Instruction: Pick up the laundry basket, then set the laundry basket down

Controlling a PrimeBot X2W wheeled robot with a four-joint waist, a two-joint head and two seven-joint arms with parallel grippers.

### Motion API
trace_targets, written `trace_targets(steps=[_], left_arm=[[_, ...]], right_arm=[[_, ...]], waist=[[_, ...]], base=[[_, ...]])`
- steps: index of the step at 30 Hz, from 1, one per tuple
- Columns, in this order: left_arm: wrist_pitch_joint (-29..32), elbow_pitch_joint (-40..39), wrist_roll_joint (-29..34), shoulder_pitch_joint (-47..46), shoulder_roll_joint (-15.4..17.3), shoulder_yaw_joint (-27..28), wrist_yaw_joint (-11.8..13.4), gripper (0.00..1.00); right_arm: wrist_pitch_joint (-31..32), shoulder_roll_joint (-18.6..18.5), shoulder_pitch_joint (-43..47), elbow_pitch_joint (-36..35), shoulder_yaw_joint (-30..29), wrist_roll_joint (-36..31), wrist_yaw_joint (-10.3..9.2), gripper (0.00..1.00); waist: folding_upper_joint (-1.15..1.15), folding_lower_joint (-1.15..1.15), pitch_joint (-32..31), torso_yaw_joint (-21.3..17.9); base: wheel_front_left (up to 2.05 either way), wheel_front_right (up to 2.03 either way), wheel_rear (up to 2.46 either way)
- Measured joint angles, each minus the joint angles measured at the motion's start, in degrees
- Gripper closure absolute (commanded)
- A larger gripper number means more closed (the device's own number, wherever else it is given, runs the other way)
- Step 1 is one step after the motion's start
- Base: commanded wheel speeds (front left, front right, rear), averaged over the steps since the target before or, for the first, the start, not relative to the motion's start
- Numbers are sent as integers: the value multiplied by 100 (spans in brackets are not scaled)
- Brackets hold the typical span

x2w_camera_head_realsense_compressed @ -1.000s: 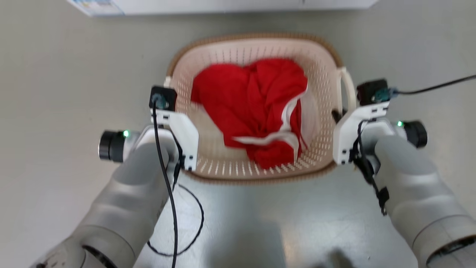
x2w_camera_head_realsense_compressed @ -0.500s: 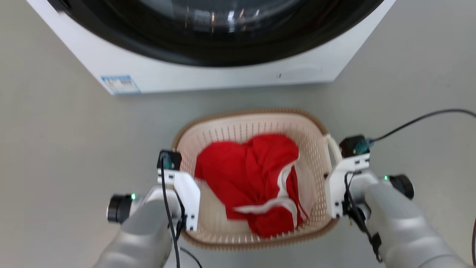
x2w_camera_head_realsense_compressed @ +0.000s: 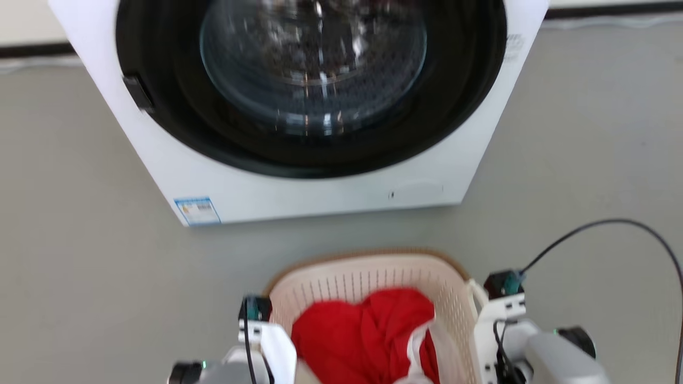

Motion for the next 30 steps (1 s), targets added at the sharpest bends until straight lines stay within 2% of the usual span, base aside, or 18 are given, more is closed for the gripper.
trace_targets(steps=[10,30], left_arm=[[94,-88,-164,502,27,-216,53,100],[35,-105,-437,500,62,-449,52,100]], right_arm=[[272,-8,523,-221,132,29,-2,100],[322,-42,564,-385,88,27,-3,100]], waist=[[0,0,-798,-44],[0,0,-815,-127]], base=[[0,0,0],[0,0,0]])
